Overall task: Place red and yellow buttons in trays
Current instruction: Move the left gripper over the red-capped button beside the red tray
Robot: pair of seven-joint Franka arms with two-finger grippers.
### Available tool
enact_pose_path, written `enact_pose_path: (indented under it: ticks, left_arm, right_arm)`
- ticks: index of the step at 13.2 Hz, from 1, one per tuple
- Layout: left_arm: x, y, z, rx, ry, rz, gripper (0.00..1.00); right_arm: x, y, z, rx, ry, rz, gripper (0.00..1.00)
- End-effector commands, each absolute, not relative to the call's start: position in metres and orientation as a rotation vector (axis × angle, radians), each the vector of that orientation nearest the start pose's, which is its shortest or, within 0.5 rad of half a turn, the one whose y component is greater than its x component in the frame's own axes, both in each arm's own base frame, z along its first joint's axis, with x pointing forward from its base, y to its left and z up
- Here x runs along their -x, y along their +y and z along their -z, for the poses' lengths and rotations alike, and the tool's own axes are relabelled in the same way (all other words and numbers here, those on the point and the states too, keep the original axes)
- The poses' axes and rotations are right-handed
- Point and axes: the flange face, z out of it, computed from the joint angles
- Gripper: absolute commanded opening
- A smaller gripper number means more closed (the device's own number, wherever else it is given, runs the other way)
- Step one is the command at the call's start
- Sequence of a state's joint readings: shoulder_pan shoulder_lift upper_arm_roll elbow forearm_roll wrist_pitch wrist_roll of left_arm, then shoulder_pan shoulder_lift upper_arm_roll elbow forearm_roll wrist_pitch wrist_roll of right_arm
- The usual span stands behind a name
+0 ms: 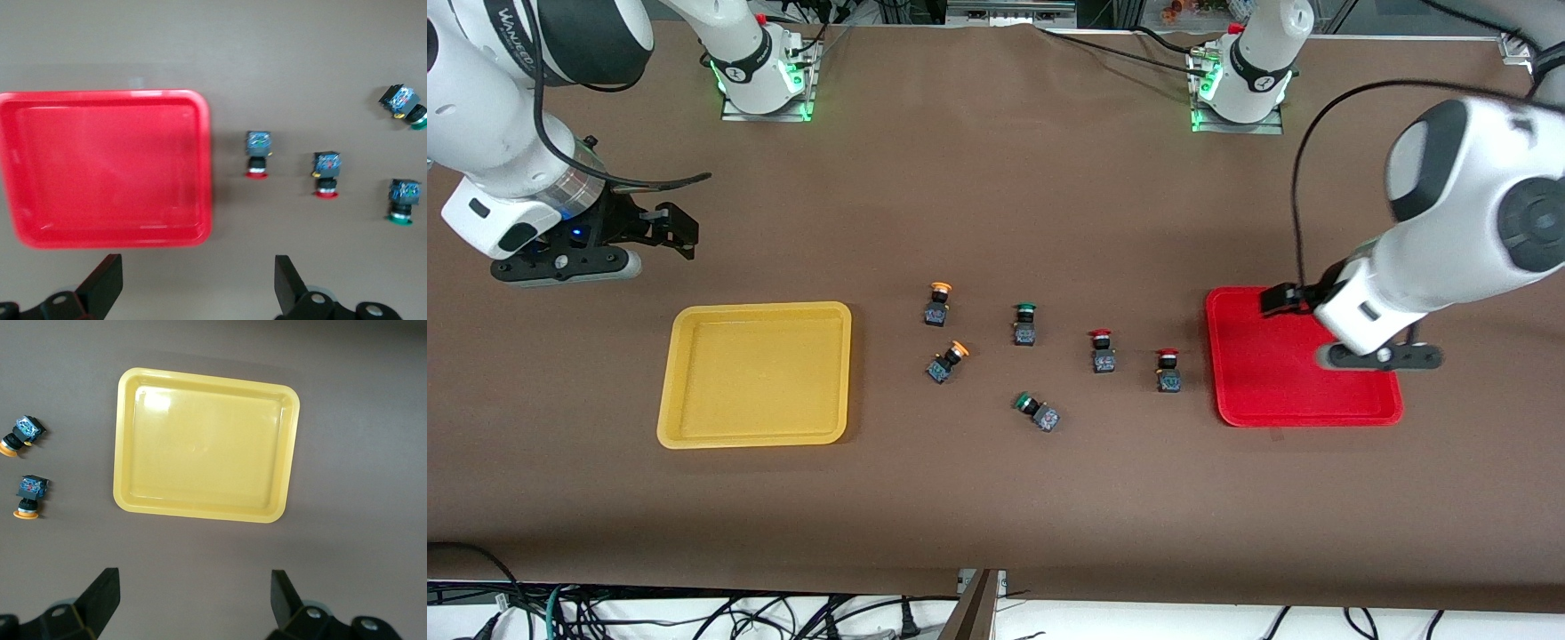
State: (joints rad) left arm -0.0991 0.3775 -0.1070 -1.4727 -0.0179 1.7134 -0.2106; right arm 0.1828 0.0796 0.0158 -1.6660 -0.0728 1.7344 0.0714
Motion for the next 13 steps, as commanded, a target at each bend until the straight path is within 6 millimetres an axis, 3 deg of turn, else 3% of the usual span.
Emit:
enact_pose_path:
  ticks: [1,3,9,13]
  left_arm:
    - [-0.662,-0.155,-0.422,3.171,-0.009,-0.196,1.0]
    - [-0.67,-0.165,-0.385,3.171,0.007,-0.204,1.0]
    - [-0.682,-0.183,-0.3,3.183,0.027,-0.19,1.0]
    - [-0.667,-0.197,-0.25,3.185,0.06,-0.163,1.0]
  right_arm:
    - [-0.578,0.107,-0.554,3.204,-0.211,-0.012,1.0]
    - [-0.579,0.108,-0.554,3.204,-0.214,-0.01,1.0]
    - [-0.579,0.108,-0.553,3.204,-0.216,-0.012,1.0]
    - [-0.579,0.109,-0.555,3.202,-0.218,-0.008,1.0]
